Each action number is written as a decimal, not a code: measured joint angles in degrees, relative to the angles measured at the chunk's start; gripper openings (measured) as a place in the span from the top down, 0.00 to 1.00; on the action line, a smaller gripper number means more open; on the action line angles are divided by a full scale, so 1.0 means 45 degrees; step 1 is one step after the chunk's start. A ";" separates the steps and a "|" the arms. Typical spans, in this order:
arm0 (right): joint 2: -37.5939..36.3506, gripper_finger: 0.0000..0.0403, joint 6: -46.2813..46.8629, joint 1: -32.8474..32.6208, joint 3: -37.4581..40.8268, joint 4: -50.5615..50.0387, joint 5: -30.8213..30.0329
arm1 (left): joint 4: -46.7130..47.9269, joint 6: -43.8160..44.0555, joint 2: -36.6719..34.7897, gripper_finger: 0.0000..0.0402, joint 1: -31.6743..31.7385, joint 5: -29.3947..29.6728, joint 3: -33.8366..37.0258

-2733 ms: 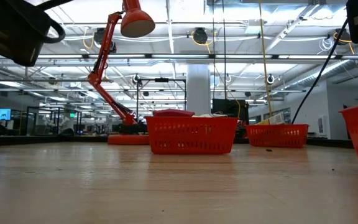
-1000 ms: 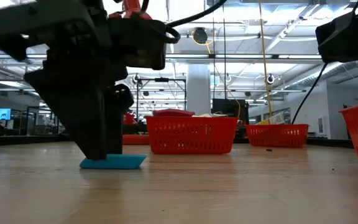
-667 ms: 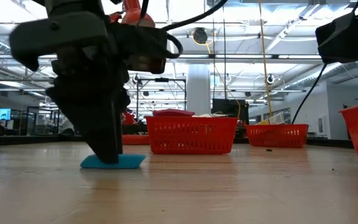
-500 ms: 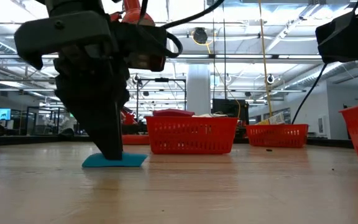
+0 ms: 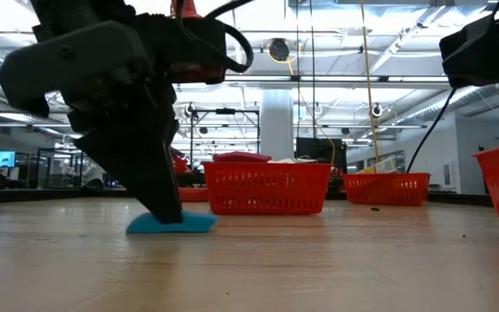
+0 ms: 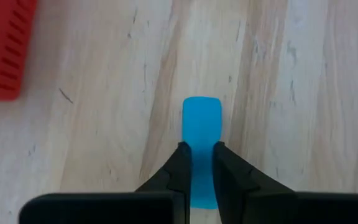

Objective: Pick & Place School Supplies
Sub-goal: Put the blue eraser into the bottom red bin

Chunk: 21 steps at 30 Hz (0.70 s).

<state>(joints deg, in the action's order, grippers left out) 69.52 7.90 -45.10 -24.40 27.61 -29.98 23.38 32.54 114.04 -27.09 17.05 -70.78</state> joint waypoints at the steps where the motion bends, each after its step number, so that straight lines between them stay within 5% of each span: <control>1: 0.0000 0.44 0.0000 0.0004 0.0000 0.0016 0.0000 | -0.0146 0.0028 0.0004 0.91 -0.0057 0.0239 0.0005; 13: 0.0005 0.44 0.0135 0.0116 0.0000 0.0002 -0.0005 | -0.2761 -0.0910 -0.0045 1.00 -0.0304 0.2699 0.0010; 21: 0.0005 0.44 0.0029 0.0121 0.0000 -0.0004 0.0000 | -0.2050 -0.2225 -0.0050 0.98 0.0078 -0.0796 0.0000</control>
<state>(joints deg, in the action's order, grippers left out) 69.54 8.03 -44.56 -24.40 27.59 -29.98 14.16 22.53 113.82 -26.74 13.47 -70.78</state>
